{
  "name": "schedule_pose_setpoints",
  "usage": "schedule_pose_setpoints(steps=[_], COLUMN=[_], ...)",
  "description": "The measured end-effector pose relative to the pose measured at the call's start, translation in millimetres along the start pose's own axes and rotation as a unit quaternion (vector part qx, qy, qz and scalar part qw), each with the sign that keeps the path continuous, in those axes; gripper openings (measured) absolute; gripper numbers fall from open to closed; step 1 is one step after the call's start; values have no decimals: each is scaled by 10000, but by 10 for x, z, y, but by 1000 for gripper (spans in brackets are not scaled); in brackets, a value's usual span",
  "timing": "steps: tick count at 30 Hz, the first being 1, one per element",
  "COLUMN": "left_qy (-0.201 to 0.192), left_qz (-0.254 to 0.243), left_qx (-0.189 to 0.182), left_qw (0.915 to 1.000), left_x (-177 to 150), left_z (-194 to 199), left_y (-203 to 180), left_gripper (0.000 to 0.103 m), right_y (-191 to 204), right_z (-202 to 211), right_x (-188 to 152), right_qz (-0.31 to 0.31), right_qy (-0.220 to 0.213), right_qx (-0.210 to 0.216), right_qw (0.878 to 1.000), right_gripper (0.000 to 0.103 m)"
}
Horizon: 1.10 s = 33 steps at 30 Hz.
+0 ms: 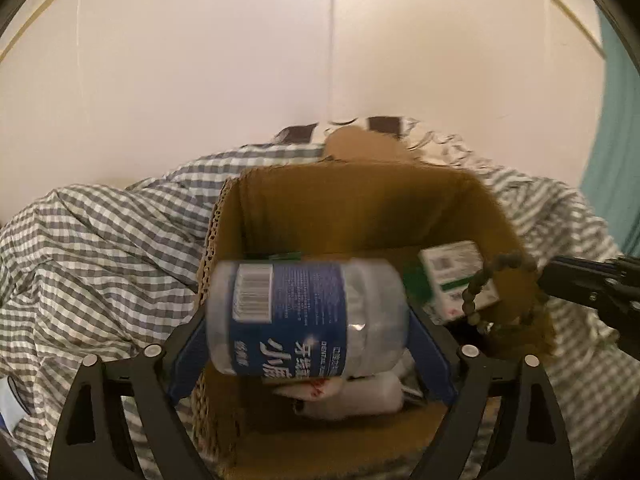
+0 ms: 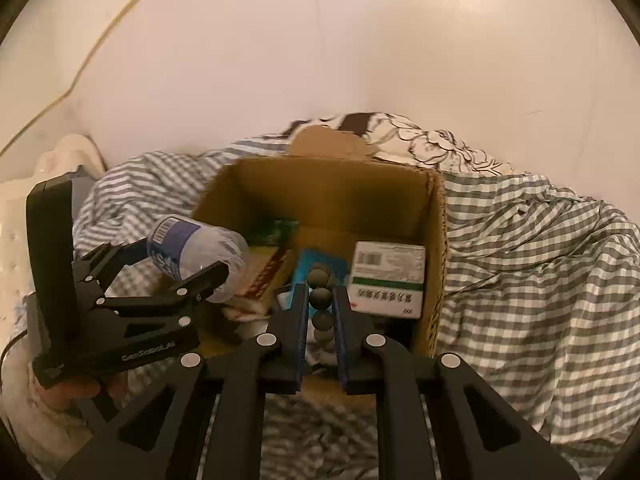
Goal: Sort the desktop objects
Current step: 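Carry the water bottle and beads over the box and open both grippers, then grasp the light blue tissue pack with the right gripper while the left gripper grasps the white tissue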
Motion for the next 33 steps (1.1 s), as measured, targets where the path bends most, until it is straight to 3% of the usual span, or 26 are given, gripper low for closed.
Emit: schedule_pose_setpoints(steps=[1, 2, 4, 9, 13, 17, 19, 20, 22, 24, 26, 29, 33], left_qy=[25, 53, 5, 133, 232, 719, 963, 1109, 1249, 1137, 1037, 1191, 1624], left_qz=[3, -6, -17, -109, -180, -450, -408, -283, -94, 102, 162, -176, -715], left_qx=[74, 99, 23, 283, 463, 995, 1408, 1403, 1238, 1146, 757, -100, -471], left_qw=[10000, 9999, 10000, 9995, 9985, 9914, 9845, 9835, 9844, 9868, 9916, 9927, 9830], left_x=[-22, -68, -149, -457, -955, -1499, -1762, -1898, -1992, -1952, -1910, -1985, -2194], left_z=[-23, -26, 34, 300, 620, 786, 906, 974, 1051, 1168, 1229, 1216, 1090], left_y=[19, 29, 42, 125, 214, 365, 515, 584, 651, 722, 665, 369, 94], left_gripper=[99, 100, 101, 101, 101, 101, 101, 101, 101, 101, 101, 101, 101], right_y=[-41, -79, -113, -95, 61, 176, 232, 284, 369, 480, 701, 934, 940], right_z=[-26, -33, 20, 284, 600, 1000, 1177, 1279, 1355, 1327, 1207, 1071, 1082], right_x=[1, -16, -85, -394, -741, -1070, -1216, -1340, -1522, -1719, -1864, -1927, -1916], right_qz=[-25, -74, -250, -569, -613, -764, -899, -991, -1044, -1105, -970, -398, -304], right_qy=[-8, -31, -134, -125, -85, -81, -127, -176, -155, -14, 210, 547, 488], right_qx=[-102, -218, -198, -189, -144, -301, -388, -428, -520, -558, -373, -405, -405], right_qw=[9999, 9997, 9994, 9981, 9980, 9966, 9951, 9940, 9931, 9923, 9944, 9969, 9975], right_gripper=[25, 47, 59, 59, 59, 59, 59, 60, 60, 60, 60, 60, 60])
Point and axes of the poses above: each gripper's, at about its wrist camera, not at the fingertips, and z roughly against the way its jaws point, y to its left, x to its top, the point moved 8 cm from there along -z, roughly the way its jaws point, and after that the axes turned 12 degrees about x, right-handed, at the moved point
